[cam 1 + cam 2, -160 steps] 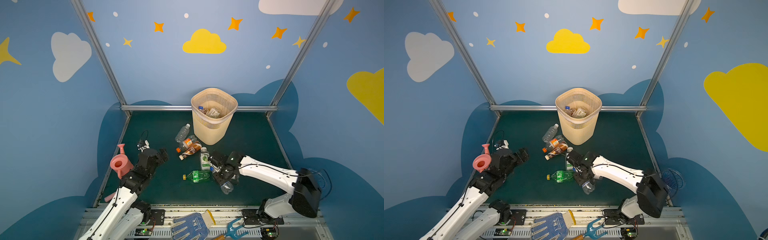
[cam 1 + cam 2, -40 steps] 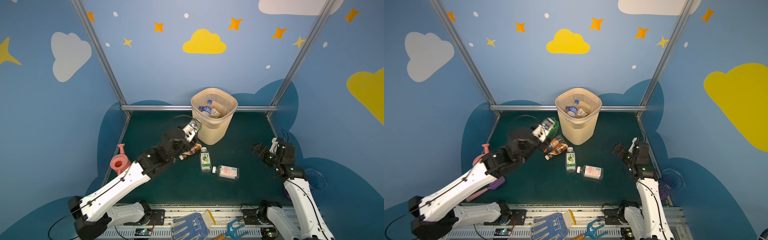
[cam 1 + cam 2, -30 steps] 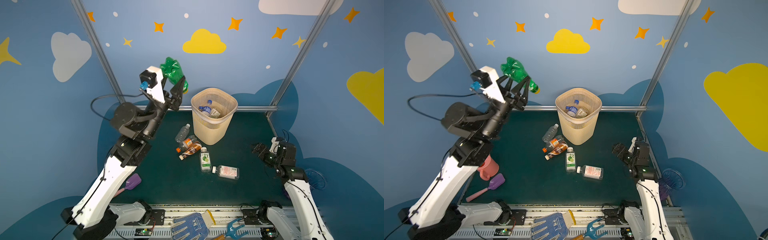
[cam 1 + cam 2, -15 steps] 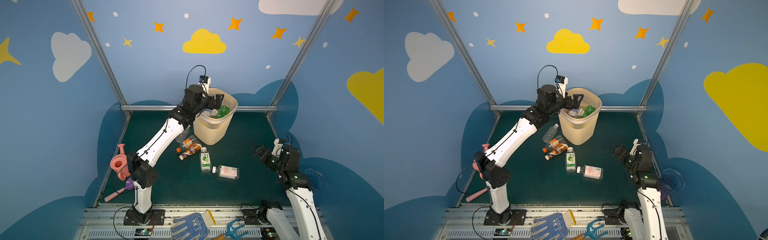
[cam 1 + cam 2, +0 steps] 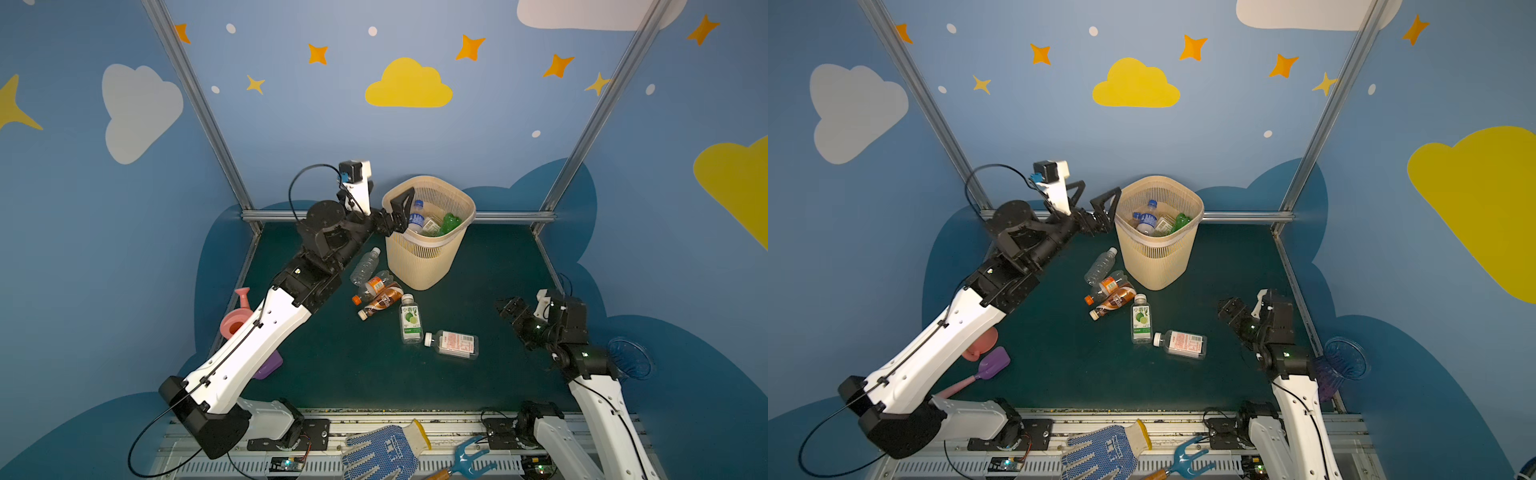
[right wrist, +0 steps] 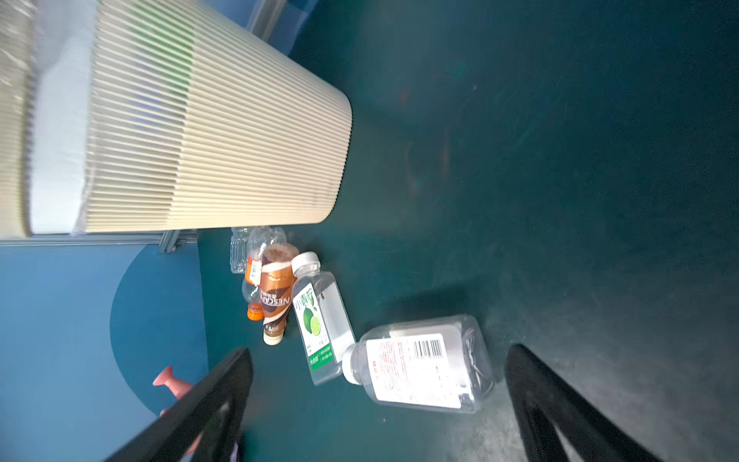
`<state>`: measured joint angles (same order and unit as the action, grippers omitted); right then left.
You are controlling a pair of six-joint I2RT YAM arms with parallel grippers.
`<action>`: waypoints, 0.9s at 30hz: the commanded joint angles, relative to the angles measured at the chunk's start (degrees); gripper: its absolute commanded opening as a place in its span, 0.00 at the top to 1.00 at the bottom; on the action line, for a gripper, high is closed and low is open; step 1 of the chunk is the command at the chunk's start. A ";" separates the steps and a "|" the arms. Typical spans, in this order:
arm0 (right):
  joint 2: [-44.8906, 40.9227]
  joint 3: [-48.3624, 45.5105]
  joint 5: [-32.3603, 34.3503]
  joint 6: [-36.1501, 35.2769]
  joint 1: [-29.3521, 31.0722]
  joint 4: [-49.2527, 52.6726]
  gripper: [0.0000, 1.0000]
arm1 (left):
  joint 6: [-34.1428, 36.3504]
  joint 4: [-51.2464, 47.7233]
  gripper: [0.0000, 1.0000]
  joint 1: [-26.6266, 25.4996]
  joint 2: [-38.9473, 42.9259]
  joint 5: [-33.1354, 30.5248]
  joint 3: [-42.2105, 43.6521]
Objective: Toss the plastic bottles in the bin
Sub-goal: 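Lift the green soda bottle with the left gripper over the bin and release, then lower the left arm back while the right gripper grasps the red-label clear bottle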
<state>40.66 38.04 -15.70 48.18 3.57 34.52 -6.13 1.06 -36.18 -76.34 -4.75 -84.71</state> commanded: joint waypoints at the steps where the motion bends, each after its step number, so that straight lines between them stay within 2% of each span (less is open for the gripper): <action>1: -1.50 -3.33 2.36 11.53 5.18 3.35 0.02 | -0.28 -1.69 0.00 0.90 3.77 -5.03 8.59; 9: -0.25 -9.53 8.19 29.46 17.84 -0.50 0.02 | -4.09 -4.02 0.00 2.06 14.07 -11.46 27.00; 15: 7.44 -8.28 12.03 37.18 26.74 -5.17 0.02 | -5.95 -7.58 0.00 2.43 18.59 -14.07 34.62; 21: 15.82 -7.86 13.72 40.33 30.33 -12.08 0.02 | -7.20 -8.96 0.00 3.04 22.39 -15.93 38.57; 27: 23.84 -4.64 17.72 37.22 28.43 -13.88 0.02 | -7.84 -10.70 0.00 3.79 24.44 -16.59 40.20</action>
<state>62.46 30.79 -1.30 86.21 33.06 23.14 -12.99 -8.12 -32.86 -53.06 -20.01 -45.06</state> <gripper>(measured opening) 0.981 0.997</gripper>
